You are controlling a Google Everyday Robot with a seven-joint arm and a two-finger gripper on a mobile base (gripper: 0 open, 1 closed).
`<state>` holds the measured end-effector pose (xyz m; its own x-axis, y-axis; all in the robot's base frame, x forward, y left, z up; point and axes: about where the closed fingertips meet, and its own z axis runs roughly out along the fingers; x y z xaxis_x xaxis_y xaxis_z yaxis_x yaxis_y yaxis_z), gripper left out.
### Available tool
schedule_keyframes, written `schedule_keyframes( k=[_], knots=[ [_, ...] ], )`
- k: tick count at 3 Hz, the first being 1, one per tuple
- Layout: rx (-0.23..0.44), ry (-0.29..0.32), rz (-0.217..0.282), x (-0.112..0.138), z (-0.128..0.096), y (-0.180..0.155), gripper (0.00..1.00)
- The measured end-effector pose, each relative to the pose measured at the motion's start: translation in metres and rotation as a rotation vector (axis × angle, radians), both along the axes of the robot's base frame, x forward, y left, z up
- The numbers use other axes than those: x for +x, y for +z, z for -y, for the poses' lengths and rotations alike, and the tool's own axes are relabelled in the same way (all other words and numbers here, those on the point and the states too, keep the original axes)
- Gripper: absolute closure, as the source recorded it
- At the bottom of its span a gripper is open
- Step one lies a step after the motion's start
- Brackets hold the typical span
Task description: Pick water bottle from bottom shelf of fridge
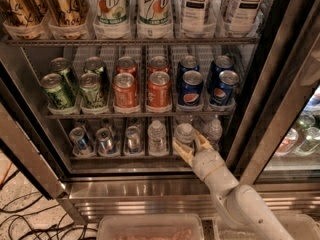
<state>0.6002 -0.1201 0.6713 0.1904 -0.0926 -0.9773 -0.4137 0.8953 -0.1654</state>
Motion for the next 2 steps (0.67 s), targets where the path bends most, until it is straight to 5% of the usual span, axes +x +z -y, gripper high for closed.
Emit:
schedule_keyframes(
  k=[2],
  knots=[
    [-0.060, 0.021, 0.030, -0.0010, -0.0037, 0.0308, 1.00]
  ],
)
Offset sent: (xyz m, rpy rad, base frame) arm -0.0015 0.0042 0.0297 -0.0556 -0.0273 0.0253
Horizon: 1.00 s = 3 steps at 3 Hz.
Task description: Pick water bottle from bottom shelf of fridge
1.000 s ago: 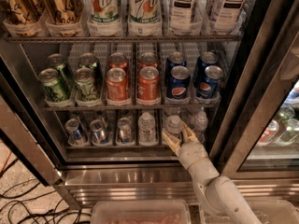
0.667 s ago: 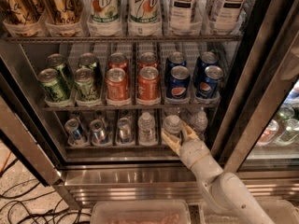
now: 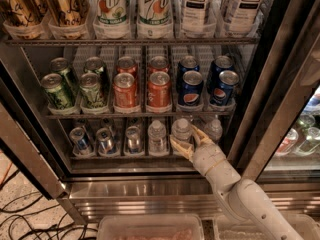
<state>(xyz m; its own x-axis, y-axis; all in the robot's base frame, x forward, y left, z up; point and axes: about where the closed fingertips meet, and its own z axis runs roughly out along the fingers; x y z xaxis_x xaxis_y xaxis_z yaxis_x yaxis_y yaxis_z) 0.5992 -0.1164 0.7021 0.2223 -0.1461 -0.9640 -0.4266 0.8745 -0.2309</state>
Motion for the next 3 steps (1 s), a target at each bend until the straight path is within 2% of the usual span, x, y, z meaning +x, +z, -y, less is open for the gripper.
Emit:
schedule_keyframes(
  k=[1, 2, 3],
  knots=[
    [-0.019, 0.065, 0.007, -0.010, -0.006, 0.007, 1.00],
    [-0.069, 0.198, -0.007, -0.040, -0.017, 0.016, 1.00],
    [-0.090, 0.252, -0.014, -0.056, -0.023, 0.021, 1.00]
  ],
)
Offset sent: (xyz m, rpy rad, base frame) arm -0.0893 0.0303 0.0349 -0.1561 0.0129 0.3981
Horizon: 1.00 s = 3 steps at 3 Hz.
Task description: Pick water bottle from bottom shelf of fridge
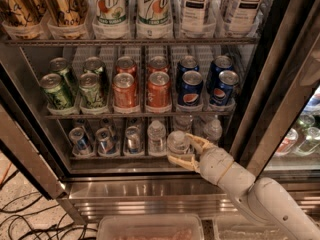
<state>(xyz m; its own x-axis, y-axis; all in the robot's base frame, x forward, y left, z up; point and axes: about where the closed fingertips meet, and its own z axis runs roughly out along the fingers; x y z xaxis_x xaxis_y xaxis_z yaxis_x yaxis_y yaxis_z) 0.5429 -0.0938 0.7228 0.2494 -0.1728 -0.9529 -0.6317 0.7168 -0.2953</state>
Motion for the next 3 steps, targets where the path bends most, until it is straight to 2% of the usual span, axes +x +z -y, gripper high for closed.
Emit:
schedule_keyframes(
  k=[1, 2, 3],
  knots=[
    [0.000, 0.000, 0.000, 0.000, 0.000, -0.003, 1.00],
    [-0.022, 0.085, -0.042, -0.016, -0.009, 0.008, 1.00],
    [-0.066, 0.209, -0.157, -0.044, -0.015, 0.033, 1.00]
  ],
)
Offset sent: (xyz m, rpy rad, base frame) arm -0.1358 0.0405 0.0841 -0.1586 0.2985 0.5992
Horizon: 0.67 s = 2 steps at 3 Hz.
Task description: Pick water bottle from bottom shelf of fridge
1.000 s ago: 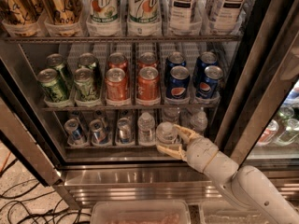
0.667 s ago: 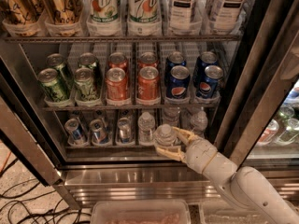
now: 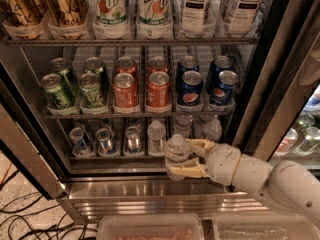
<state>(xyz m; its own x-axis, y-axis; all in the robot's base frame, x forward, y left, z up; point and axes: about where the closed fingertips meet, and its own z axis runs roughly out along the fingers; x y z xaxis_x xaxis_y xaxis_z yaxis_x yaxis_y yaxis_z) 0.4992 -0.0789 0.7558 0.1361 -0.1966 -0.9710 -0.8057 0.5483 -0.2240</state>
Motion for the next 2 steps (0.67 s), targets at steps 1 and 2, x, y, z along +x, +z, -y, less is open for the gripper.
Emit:
schedule_keyframes(
  k=[1, 2],
  knots=[
    [-0.062, 0.086, 0.001, -0.0214, -0.0180, 0.0180, 1.00],
    [-0.062, 0.086, 0.001, -0.0214, -0.0180, 0.0180, 1.00]
  ],
)
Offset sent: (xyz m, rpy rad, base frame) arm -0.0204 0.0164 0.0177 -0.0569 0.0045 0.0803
